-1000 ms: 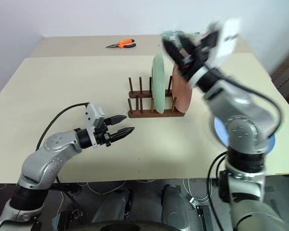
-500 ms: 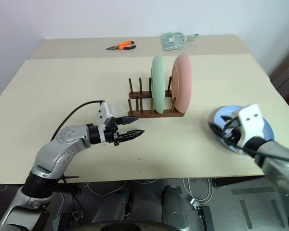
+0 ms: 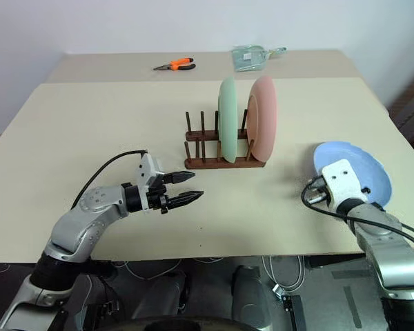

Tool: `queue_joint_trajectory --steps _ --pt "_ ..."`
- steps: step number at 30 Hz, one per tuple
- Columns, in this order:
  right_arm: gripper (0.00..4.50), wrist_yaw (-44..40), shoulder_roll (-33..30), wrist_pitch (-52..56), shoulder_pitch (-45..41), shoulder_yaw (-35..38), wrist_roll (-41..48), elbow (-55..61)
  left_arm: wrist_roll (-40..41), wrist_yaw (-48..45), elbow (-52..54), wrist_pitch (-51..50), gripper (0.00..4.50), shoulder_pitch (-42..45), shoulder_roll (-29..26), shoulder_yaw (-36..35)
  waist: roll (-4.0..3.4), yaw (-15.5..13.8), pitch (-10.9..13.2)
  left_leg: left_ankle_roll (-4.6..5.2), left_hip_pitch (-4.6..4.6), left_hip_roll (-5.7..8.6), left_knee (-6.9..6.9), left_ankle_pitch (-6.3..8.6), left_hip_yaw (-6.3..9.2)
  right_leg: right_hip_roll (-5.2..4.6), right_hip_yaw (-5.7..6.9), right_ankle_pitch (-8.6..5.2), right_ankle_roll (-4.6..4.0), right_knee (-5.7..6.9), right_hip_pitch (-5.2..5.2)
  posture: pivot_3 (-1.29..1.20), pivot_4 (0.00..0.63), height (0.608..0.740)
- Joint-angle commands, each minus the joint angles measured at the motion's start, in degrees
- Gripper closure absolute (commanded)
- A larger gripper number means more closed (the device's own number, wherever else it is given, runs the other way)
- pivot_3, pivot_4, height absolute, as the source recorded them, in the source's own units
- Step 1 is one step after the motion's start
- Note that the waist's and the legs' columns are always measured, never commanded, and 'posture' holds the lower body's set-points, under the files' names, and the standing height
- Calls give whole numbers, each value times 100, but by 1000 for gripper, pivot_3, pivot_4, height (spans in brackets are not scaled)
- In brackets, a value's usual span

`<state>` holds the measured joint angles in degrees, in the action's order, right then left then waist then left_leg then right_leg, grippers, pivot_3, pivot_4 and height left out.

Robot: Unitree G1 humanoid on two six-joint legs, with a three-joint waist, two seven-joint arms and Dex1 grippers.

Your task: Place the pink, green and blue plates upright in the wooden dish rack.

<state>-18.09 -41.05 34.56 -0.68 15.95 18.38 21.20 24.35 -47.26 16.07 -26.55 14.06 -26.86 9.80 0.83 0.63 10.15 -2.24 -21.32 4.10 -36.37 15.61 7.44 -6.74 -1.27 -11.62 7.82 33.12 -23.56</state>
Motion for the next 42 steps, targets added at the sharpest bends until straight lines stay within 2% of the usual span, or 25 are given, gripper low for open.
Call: queue_joint_trajectory --steps 1,4,7,11,12,15,18,22,30,36,39,42 --pt "4463 26 116 -56 -1480 938 1153 651 -33 -41 8 231 1521 -81 -96 -226 -16 22 9 0 4 -1 0 0 -1 1 -1 0 0 2 1 0 150 740" --pt "4463 409 399 485 -3060 1218 2759 825 -164 1 -193 438 1521 -130 -157 -323 -20 1 13 0 3 -3 7 0 10 6 4 1 -2 5 -1 0 150 740" --pt "4463 913 883 808 -4264 1102 4422 824 -285 118 -495 691 1521 -165 -144 -497 -14 -9 8 0 2 -7 18 0 35 11 26 13 -20 4 -1 0 150 740" --pt "4463 1919 1910 718 -5081 616 6095 623 -424 222 -864 1094 1521 -176 -108 -714 -7 -9 4 0 -1 -5 17 0 45 5 28 14 -21 1 -1 0 150 740" --pt "4463 2475 2452 599 -5199 362 6551 422 -466 259 -1014 1273 1521 -201 -131 -845 -7 3 4 0 -2 -2 15 -1 46 0 22 14 -22 1 -3 0 150 740" --pt "4463 3593 3428 440 -5179 -129 7229 4 -586 284 -1391 1708 1521 -255 -210 -1090 -9 35 0 -1 5 -3 17 -1 47 1 11 19 -25 14 -14 0 150 740" --pt "4463 4122 3896 377 -4926 -431 7426 -257 -686 244 -1625 2049 1521 -331 -307 -1241 -11 13 -2 -4 2 -2 24 -3 48 8 11 26 -12 31 -34 0 150 740" --pt "4463 4421 4171 229 -4734 -592 7452 -499 -625 189 -1660 2156 1521 -472 -349 -1388 -11 10 -2 -10 -13 5 21 -7 37 6 9 29 -9 33 -47 0 150 740" --pt "4463 4603 4247 138 -4453 -754 7172 -654 -608 212 -1518 2153 1521 -674 -326 -1427 -12 49 -3 -9 -6 -2 24 -7 29 17 7 30 -10 48 -53 0 150 740" --pt "4463 4491 4174 171 -4339 -832 6649 -947 -576 279 -1265 1949 1521 -632 -303 -1375 -12 50 -3 -10 -6 -2 23 -7 26 19 5 30 -10 49 -53 0 150 740" --pt "3444 4350 4116 230 -4376 -885 6387 -1010 -583 320 -1182 1835 1521 -584 -284 -1356 -12 51 -3 -9 -6 -2 23 -7 24 19 4 30 -11 49 -54 0 150 740" --pt "1957 3812 3716 252 -4573 -1106 5611 -786 -578 390 -1037 1657 1521 -519 -257 -1328 -12 46 -3 -9 -6 -2 23 -7 23 19 4 30 -11 50 -54 0 150 740"
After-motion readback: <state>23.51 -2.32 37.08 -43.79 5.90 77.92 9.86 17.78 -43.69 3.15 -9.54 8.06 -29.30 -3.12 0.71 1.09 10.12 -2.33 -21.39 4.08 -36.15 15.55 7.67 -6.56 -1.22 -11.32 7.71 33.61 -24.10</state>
